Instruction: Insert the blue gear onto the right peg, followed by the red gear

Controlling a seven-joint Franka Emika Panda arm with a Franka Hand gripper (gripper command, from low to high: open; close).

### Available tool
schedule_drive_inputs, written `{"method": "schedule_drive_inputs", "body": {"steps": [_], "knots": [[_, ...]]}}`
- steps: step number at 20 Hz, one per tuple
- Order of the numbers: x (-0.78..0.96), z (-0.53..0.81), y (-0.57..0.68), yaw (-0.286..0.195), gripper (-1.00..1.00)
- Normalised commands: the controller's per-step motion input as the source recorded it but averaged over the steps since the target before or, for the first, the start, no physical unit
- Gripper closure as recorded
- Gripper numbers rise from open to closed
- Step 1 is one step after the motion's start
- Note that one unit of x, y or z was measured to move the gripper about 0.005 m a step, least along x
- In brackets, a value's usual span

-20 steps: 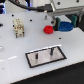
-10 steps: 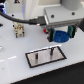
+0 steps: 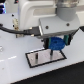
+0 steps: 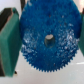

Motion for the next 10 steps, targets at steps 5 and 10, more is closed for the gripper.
{"method": "schedule_drive_inputs", "body": {"steps": [5,10], "knots": [[0.18,-0.11,-0.03,0.000,1.00],[0.20,-0.13,-0.01,0.000,1.00]]}}
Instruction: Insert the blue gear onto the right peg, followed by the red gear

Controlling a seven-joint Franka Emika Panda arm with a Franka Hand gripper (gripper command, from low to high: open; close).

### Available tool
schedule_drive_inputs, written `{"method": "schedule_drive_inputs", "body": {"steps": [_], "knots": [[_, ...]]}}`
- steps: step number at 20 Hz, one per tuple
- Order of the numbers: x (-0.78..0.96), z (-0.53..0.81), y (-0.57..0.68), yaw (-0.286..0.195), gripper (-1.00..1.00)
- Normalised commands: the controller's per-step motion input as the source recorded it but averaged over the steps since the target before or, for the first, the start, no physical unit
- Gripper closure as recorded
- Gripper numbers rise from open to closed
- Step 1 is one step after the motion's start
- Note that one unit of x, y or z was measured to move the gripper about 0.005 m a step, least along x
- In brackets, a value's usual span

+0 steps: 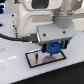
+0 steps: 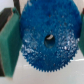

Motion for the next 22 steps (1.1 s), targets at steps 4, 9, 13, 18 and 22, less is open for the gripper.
{"method": "schedule_drive_inputs", "body": {"steps": [4,9,13,18,22], "knots": [[0.16,-0.04,0.00,0.000,1.00],[0.15,-0.22,0.00,0.000,1.00],[0.14,-0.25,0.01,0.000,1.00],[0.06,-0.08,0.05,0.000,1.00],[0.01,-0.01,0.09,0.000,-1.00]]}}
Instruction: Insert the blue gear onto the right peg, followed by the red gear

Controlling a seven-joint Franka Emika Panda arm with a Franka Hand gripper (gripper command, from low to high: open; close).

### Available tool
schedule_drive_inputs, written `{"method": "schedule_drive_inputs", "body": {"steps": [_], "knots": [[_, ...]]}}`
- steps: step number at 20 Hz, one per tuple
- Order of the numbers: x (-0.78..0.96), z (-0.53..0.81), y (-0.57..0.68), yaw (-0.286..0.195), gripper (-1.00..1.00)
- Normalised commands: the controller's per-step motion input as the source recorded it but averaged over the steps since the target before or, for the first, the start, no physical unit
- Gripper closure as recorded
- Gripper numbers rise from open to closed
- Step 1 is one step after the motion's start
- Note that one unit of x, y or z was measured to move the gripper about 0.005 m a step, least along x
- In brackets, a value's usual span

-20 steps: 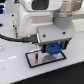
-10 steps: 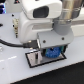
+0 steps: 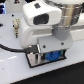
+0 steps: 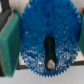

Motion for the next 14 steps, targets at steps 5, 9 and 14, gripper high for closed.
{"method": "schedule_drive_inputs", "body": {"steps": [5,9,14], "knots": [[-0.08,0.21,0.11,0.000,-1.00],[-0.15,0.39,0.11,0.000,-1.00],[-0.34,0.37,0.12,0.000,-1.00]]}}
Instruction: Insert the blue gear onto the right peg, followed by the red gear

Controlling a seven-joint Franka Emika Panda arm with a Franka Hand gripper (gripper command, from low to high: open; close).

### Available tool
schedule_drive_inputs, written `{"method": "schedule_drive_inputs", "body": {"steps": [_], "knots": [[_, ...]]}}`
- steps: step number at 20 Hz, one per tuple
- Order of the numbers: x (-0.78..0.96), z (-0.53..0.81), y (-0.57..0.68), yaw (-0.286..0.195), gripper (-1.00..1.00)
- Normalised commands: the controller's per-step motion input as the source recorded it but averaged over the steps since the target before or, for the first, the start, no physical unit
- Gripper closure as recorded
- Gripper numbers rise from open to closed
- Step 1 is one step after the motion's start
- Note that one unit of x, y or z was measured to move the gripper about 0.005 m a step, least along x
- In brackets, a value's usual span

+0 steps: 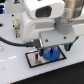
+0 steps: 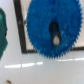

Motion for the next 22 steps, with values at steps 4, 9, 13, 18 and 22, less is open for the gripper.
{"method": "schedule_drive_inputs", "body": {"steps": [4,9,13,18,22], "knots": [[-0.50,0.23,0.22,0.000,-1.00],[-0.63,0.09,0.22,0.000,-1.00],[-0.73,0.01,0.14,0.000,-1.00],[-0.69,-0.03,0.17,0.000,-1.00],[-0.69,-0.05,0.17,0.000,-1.00]]}}
